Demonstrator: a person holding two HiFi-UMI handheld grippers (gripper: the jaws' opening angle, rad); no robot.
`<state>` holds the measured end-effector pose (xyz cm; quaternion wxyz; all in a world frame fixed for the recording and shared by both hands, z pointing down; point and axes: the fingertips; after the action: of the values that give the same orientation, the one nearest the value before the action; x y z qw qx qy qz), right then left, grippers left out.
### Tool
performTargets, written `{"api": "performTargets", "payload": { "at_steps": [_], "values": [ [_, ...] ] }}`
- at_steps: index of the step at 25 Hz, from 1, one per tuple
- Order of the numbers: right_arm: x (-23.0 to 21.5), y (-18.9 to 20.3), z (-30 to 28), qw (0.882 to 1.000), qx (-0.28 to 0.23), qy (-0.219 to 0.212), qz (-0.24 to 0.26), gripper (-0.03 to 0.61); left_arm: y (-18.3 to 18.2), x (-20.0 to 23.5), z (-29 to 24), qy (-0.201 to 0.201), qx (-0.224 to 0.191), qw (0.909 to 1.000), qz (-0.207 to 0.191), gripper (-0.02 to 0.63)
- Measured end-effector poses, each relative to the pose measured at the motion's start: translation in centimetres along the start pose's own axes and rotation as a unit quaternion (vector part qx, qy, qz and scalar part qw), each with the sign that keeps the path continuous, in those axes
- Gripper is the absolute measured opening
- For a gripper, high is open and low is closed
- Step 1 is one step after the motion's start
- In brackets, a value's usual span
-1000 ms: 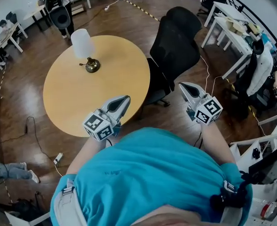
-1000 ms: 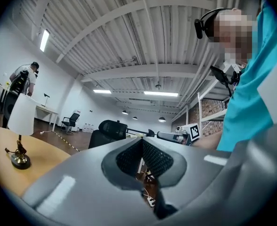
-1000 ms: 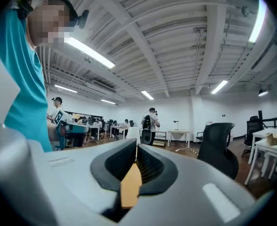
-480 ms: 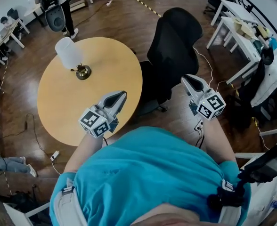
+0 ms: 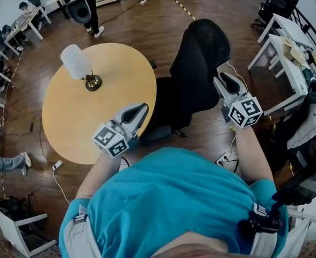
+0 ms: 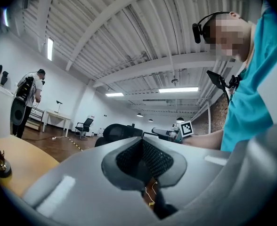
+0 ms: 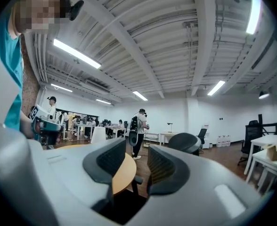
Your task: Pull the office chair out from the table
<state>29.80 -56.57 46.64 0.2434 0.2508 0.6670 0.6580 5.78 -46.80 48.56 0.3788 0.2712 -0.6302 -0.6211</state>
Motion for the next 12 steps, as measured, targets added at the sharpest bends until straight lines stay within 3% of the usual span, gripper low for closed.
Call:
{"api": "performTargets", "payload": {
  "at_steps": [6, 10, 12],
  "values": [
    [-7.9, -0.5, -3.5, 0.994, 0.011, 0.099, -0.04, 0.218, -0.3, 4.4, -1.5, 0.007, -0.005, 0.9999, -0.007, 0.023],
    [-11.8, 1.5, -5.8, 0.979, 0.031, 0.158, -0.123, 0.309, -1.1, 7.3, -0.6, 0.017, -0.014, 0.9996, -0.018, 0.023],
    [-14.3, 3.5, -6.8, 0.969, 0.042, 0.163, -0.181, 0.348, -0.6, 7.9, -1.5, 0.014, -0.014, 0.9997, -0.012, 0.023]
  ]
}}
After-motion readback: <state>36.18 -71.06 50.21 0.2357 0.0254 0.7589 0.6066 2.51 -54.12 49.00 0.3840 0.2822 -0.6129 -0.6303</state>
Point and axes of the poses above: the fingertips, and each gripper's own axes: z backward along the fingers, x to its left, y out of its underside, and after that the axes turned 7 degrees about x, right-handed
